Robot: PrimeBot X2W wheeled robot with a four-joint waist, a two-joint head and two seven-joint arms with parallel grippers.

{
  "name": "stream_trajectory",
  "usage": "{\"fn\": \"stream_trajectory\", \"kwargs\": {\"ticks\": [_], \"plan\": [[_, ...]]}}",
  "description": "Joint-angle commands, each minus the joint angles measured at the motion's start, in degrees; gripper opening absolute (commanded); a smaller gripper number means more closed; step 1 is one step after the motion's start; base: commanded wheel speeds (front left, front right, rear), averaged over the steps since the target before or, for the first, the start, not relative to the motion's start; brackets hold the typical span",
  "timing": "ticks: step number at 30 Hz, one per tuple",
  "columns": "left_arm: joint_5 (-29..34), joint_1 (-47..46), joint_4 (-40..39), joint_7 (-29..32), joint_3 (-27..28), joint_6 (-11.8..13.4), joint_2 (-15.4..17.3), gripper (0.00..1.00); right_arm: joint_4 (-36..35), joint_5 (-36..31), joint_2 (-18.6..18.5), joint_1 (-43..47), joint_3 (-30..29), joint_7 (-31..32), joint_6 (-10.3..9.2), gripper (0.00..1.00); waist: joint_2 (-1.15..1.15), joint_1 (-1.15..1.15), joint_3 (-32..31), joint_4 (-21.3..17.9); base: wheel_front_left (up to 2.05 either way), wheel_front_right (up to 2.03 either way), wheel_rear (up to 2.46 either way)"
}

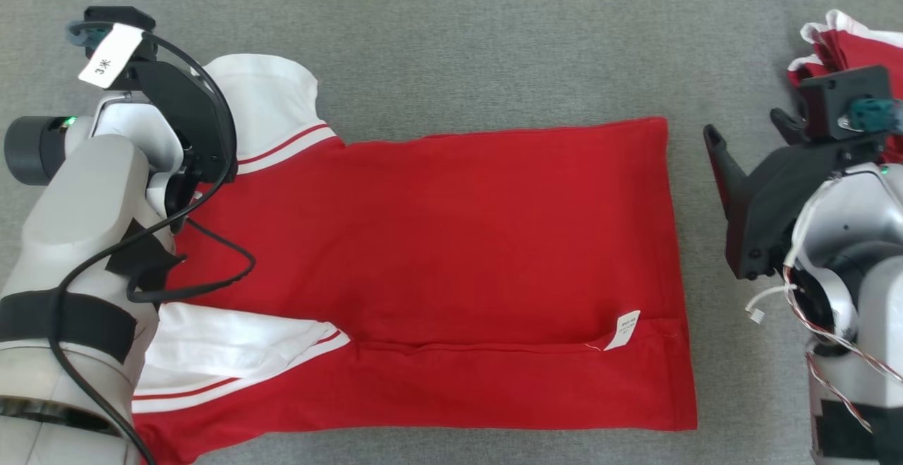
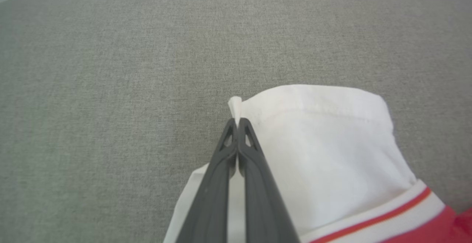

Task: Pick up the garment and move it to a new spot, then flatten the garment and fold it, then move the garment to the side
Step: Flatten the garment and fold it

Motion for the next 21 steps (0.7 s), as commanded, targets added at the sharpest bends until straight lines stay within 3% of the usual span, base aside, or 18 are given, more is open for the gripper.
{"fn": "stream_trajectory", "kwargs": {"ticks": [1, 21], "plan": [[-0.5, 0.1, 0.3, -0.6, -0.2, -0.2, -0.1, 0.00, 2.0, 0.3, -0.1, -1.3, 0.1, -0.9, -0.03, 1.00, 0.00, 0.00, 0.0, 0.6, 0.00, 0.00, 0.00], [-1.5, -2.3, 1.9, -1.9, -1.5, -1.3, -1.3, 0.00, 22.1, 0.3, -1.0, -11.1, 2.9, -5.2, -0.03, 1.00, 0.00, 0.00, 2.1, 1.9, 0.00, 0.00, 0.00]]}}
